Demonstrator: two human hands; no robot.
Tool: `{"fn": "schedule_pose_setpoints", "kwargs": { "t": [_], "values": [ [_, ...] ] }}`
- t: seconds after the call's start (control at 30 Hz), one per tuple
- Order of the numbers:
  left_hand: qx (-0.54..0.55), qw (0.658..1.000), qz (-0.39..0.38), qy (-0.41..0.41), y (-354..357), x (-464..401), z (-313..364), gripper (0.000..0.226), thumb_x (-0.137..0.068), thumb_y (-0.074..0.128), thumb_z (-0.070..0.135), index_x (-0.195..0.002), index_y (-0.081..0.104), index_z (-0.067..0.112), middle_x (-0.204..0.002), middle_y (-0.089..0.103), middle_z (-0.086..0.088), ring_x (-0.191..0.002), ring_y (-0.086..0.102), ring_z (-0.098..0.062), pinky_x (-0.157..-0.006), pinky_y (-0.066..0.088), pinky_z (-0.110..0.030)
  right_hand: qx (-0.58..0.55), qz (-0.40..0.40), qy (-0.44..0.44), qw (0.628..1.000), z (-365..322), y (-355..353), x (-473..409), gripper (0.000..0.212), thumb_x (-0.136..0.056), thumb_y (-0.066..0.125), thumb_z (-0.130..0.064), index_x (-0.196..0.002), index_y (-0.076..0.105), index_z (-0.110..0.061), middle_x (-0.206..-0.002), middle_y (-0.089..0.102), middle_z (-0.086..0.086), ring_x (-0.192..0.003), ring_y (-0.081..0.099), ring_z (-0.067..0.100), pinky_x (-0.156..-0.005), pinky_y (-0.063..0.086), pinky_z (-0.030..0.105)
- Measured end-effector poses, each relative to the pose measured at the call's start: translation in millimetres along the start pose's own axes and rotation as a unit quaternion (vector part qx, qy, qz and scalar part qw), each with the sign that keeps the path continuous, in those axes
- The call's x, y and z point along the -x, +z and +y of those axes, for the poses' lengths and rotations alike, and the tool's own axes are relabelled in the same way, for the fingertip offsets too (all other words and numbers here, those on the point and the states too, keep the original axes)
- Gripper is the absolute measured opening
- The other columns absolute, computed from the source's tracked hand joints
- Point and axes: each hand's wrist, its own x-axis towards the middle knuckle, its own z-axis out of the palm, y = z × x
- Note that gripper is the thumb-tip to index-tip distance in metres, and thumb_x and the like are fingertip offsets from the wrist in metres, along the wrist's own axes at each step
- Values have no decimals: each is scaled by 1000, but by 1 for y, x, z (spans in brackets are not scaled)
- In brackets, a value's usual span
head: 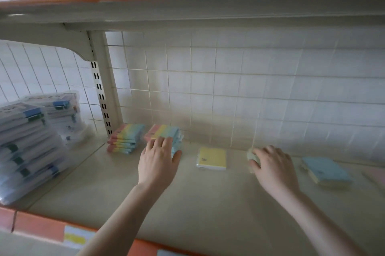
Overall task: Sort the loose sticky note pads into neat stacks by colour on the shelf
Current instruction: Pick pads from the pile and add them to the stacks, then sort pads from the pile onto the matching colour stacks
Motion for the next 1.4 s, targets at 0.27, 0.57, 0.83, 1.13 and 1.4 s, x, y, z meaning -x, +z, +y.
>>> {"fn": "schedule_pose_setpoints", "kwargs": {
  "t": [0.27,0.57,0.83,1.13,1.4],
  "values": [
    [39,994,-32,92,2,41,32,52,-93,48,48,-132,50,15,-132,53,-3,-130,40,-26,-103,35,-38,26,43,27,998,36,-22,59,33,-59,85,-18,-86,69,-6,-75,64,15,-69,64,36,-62,53,39],
    [76,985,-111,111,6,85,76,57,-93,42,52,-142,36,23,-152,31,0,-142,19,-21,-111,22,-35,67,36,128,989,94,-52,120,31,-78,70,-22,-104,66,-6,-91,64,18,-86,61,38,-75,48,42],
    [77,978,-134,140,11,124,170,58,-93,43,52,-142,35,23,-148,33,1,-141,20,-19,-110,24,-34,76,44,164,983,190,-91,166,27,-75,74,-21,-93,66,-4,-81,64,19,-77,63,37,-67,48,40],
    [128,973,-124,145,39,188,369,57,-91,49,49,-139,41,20,-145,39,-3,-138,26,-21,-108,28,-36,74,77,165,981,378,-142,216,32,-81,70,-25,-106,66,-6,-91,67,15,-84,64,35,-73,50,41],
    [132,967,-135,168,61,214,497,57,-93,46,50,-141,37,22,-145,37,0,-139,24,-20,-108,29,-36,70,90,179,977,510,-167,241,29,-71,79,-16,-94,67,-4,-83,68,17,-74,66,36,-62,53,41]
  ]
}}
